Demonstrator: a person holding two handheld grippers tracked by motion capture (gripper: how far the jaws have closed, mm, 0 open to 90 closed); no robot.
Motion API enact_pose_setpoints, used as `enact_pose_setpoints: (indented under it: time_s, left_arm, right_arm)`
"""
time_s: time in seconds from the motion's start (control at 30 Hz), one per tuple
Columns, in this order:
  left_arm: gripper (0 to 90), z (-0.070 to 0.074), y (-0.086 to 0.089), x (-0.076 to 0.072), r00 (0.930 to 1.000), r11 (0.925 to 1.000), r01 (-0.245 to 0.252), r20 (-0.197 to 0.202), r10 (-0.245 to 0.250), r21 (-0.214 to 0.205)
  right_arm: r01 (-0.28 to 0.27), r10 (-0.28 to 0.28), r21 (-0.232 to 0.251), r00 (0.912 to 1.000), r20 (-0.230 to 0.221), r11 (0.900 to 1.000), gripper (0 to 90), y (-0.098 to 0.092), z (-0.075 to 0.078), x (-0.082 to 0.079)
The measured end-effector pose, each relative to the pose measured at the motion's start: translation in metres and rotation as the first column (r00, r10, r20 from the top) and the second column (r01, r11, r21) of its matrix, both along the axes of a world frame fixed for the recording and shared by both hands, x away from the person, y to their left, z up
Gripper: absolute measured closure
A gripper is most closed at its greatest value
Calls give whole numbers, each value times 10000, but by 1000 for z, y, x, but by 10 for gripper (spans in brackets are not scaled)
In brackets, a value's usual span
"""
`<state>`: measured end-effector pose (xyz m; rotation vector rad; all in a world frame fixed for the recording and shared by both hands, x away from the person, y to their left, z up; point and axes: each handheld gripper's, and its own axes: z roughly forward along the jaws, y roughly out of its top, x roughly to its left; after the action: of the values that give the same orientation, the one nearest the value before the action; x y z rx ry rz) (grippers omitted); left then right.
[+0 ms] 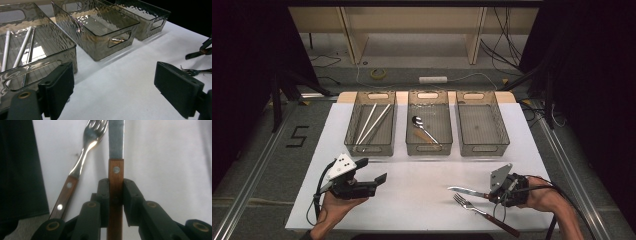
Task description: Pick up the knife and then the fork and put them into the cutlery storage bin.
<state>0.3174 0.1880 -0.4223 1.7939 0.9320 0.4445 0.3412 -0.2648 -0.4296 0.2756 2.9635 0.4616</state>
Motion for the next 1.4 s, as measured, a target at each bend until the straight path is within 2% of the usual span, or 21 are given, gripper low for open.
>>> enact_pose_setpoints:
  time_s: [0.07,0.2,0.33,0.47,0.57,0.67,0.8,0.93,1.07,1.17,1.27,1.3,1.33,1.37,1.4]
  left_arm:
    - [159,0,0,0,10000,10000,-6,17,6,3]
    - [159,0,1,0,10000,9999,-67,49,67,-140]
    - [158,1,2,-1,9999,9998,-74,77,75,-173]
    - [159,1,3,-1,9999,9998,-85,100,87,-196]
    - [159,1,4,0,10000,9997,-78,56,79,-249]
    - [158,1,5,0,9999,9989,-96,-34,94,-460]
    - [158,1,7,-1,9998,9990,-179,-5,179,-405]
    - [159,1,7,-2,9997,9995,-204,97,206,-240]
    - [159,1,7,-2,9997,9996,-185,130,187,-219]
    - [159,2,8,-3,9996,9995,-215,158,218,-213]
    - [159,2,9,-4,9996,9996,-218,185,222,-202]
    - [159,2,9,-4,9996,9995,-219,180,223,-213]
    - [159,2,10,-4,9996,9996,-211,176,214,-199]
    - [159,2,10,-4,9996,9996,-205,176,209,-199]
    - [158,2,10,-4,9997,9996,-190,177,193,-193]
  right_arm:
    - [289,-292,238,9995,144,9993,774,0,4,2]
    - [1089,-1112,823,9935,243,9906,774,-3,11,8]
    - [1496,-1531,1249,9880,189,9808,774,0,15,11]
    - [2022,-2061,1590,9785,83,9663,774,2,18,15]
    - [2149,-2217,1807,9749,180,9598,774,3,22,19]
    - [2438,-2540,2128,9670,213,9462,774,4,25,22]
    - [2715,-2844,2483,9586,169,9299,774,4,31,28]
    - [3155,-3303,2674,9438,114,9105,774,4,35,36]
    - [3408,-3551,2821,9348,-6,8968,774,6,38,44]
    - [3462,-3604,2910,9328,-53,8919,774,8,41,49]
    - [3721,-3851,2947,9228,-149,8802,774,9,45,54]
    - [3706,-3856,3039,9226,-114,8777,774,9,46,57]
    - [3848,-3977,3049,9173,-213,8712,774,9,48,58]
    - [3848,-3986,3109,9169,-209,8691,774,10,50,61]
    - [3874,-4010,3245,9157,-271,8629,774,10,52,63]
